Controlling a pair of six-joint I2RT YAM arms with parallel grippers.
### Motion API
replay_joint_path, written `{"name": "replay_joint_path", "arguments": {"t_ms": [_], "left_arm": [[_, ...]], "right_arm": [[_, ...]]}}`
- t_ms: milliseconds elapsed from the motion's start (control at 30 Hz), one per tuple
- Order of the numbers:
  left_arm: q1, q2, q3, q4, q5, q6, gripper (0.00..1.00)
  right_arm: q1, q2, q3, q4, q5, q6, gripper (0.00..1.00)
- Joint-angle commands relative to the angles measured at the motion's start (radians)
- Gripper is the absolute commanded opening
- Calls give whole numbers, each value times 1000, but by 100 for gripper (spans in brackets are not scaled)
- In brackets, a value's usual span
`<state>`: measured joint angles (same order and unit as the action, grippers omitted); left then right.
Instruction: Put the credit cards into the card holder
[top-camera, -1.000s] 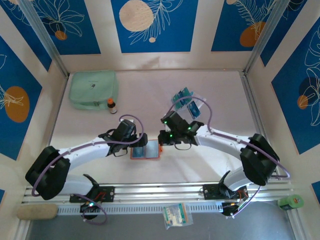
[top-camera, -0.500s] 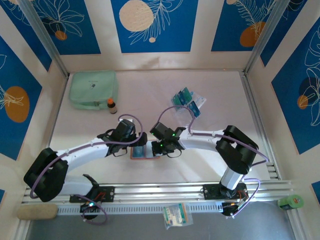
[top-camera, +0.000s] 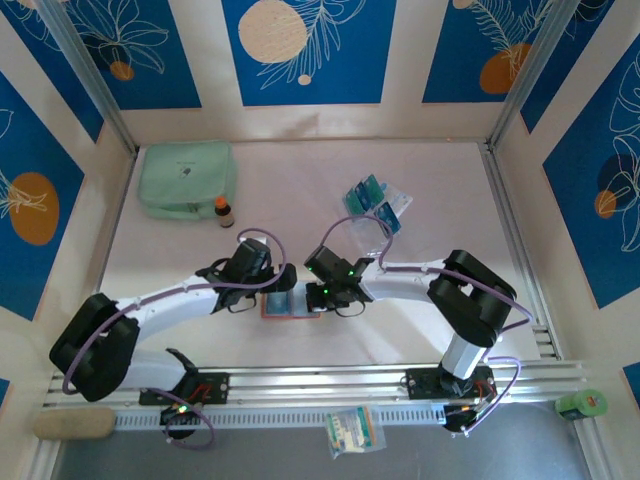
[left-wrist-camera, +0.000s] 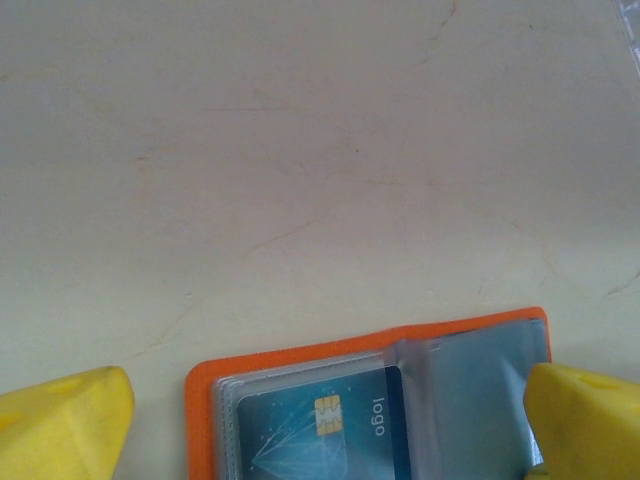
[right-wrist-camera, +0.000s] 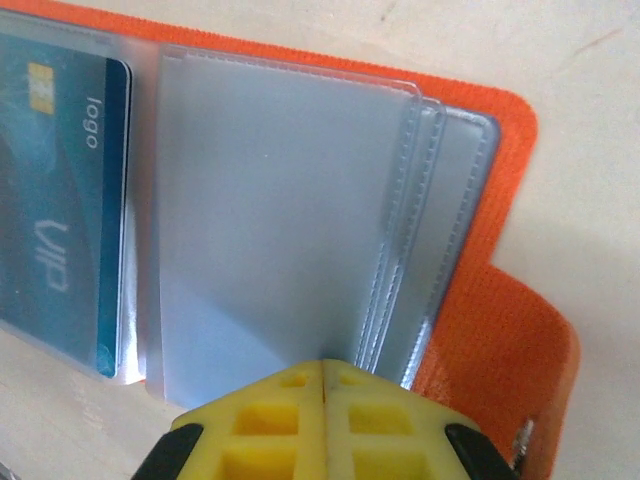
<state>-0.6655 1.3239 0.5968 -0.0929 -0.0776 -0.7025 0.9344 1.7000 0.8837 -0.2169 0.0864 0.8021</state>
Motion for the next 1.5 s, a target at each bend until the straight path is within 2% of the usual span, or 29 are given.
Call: {"name": "replay_joint_path", "arguments": {"t_ms": [0,633,933,1267,1467], "left_arm": [[15,20,-26,33,32,-23,100],[18,97,-27,108,116,-28,100],[18,50,-16,137,170,-38,100],[18,-20,-21,122,161,-50,100],[19,-85,-59,175,174,-101,100]], "right_arm": [[-6,31,-46,-39,12,17,0],[-4,27,-57,-33,12,22,0],[-4,30,-57,-30,9,23,0],[-2,29,-55,-30,7,25,0],[-4,24,-35,-42,7,15,0]]}}
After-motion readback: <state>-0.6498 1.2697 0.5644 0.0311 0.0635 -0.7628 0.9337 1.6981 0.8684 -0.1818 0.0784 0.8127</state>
